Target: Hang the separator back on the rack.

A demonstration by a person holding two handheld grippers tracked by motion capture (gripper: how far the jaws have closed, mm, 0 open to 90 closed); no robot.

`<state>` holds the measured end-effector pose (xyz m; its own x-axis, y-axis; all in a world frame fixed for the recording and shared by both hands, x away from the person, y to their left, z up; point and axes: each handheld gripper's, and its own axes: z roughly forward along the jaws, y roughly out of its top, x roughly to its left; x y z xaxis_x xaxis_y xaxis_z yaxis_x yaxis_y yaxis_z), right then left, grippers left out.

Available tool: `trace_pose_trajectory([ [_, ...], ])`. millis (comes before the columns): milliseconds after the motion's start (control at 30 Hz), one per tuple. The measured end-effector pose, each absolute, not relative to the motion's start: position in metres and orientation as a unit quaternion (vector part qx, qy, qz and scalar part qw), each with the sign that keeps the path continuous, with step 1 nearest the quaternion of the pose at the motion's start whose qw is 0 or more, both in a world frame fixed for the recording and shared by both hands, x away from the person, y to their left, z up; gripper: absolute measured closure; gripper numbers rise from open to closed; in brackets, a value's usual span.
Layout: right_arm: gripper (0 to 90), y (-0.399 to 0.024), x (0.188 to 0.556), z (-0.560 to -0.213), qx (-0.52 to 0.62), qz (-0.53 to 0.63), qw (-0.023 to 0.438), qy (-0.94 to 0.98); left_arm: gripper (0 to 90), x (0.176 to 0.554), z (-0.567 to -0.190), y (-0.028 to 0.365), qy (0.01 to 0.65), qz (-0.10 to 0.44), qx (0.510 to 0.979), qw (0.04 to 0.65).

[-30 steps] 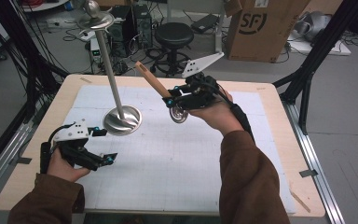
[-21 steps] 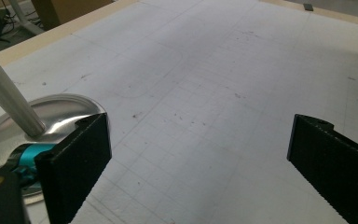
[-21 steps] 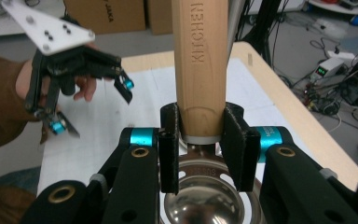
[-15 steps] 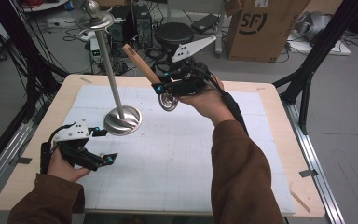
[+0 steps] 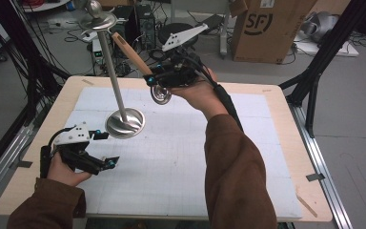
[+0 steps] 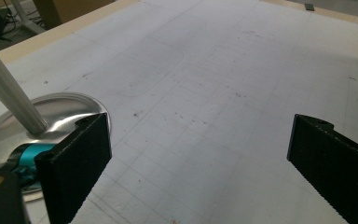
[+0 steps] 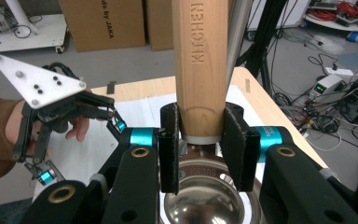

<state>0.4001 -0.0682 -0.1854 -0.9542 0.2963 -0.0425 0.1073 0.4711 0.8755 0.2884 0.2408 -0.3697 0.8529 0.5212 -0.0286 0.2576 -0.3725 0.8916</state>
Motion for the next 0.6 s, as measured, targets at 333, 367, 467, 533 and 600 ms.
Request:
trace_pose_trajectory([
  [333,69.3,-0.056,0.411,-0.182,0.125,0.499,0.098,0.852,6.9,0.288,-0.37,0.243,0.24,0.132,0.818,0.506],
  [367,69.3,-0.055,0.412,-0.182,0.127,0.497,0.098,0.853,6.8,0.288,-0.37,0.243,0.239,0.132,0.819,0.505],
  [467,69.3,-0.053,0.415,-0.183,0.129,0.5,0.098,0.851,6.9,0.288,-0.37,0.243,0.24,0.131,0.817,0.507],
  [533,69.3,-0.052,0.416,-0.184,0.129,0.499,0.097,0.851,6.8,0.288,-0.37,0.243,0.241,0.131,0.817,0.507],
  [600,69.3,-0.051,0.417,-0.185,0.13,0.499,0.097,0.852,6.9,0.288,-0.37,0.244,0.24,0.132,0.818,0.506],
])
